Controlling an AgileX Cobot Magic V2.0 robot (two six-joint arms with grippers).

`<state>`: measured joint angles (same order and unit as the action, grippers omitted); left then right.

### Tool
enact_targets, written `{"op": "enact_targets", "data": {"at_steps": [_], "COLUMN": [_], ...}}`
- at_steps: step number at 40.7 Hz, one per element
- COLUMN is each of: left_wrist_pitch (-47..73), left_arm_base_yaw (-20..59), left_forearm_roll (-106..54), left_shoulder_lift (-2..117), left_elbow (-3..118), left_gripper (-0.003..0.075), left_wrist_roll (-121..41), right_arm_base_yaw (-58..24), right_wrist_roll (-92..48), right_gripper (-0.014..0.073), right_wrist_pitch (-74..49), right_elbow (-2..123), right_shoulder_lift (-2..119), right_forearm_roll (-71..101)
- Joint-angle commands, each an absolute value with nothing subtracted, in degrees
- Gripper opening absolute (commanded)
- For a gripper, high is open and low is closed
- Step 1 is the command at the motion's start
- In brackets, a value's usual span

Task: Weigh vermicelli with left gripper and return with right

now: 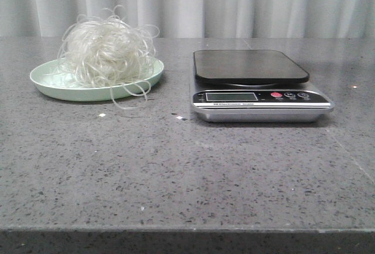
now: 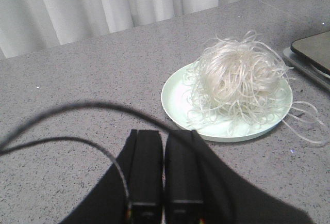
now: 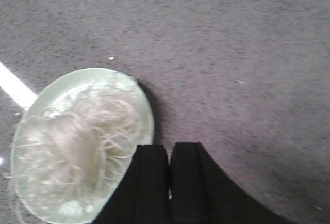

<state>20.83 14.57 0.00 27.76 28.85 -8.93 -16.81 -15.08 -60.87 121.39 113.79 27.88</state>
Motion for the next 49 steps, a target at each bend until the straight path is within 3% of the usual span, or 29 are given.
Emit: {"op": "enact_targets", "data": {"at_steps": [1, 16, 24, 37, 49], "left_wrist_pitch": [16.36, 16.36, 16.36, 16.36, 16.36], "left_arm_base_yaw": [14.55, 14.55, 14.55, 14.55, 14.55], "left_forearm_roll": [-0.53, -0.53, -0.53, -0.53, -0.53], "left_shoulder_lift": [28.00, 28.00, 28.00, 28.00, 28.00], "left_elbow": [30.27, 30.27, 30.27, 30.27, 30.27], "left_gripper": [0.0136, 0.0136, 0.0136, 0.0136, 0.0136], "left_wrist_roll": [-8.48, -8.48, -8.48, -8.48, -8.48], "right_arm_base_yaw": [-14.71, -13.76, -14.19, -14.19, -14.19], "right_wrist_roll": [-15.41, -9.41, -7.19, -5.73, -5.73], "right_gripper": [0.0153, 0.0153, 0.0153, 0.0153, 0.0153], "right_wrist_pitch": [-59.25, -55.98, -47.05, -29.51, -17.00], "right_elbow": [123.16, 123.04, 118.91, 85.54, 57.89], "right_shoulder_lift": [109.29, 105.11, 100.95, 85.05, 62.55], "right_forearm_roll": [27.26, 11.70, 8.19, 7.94, 7.94]}}
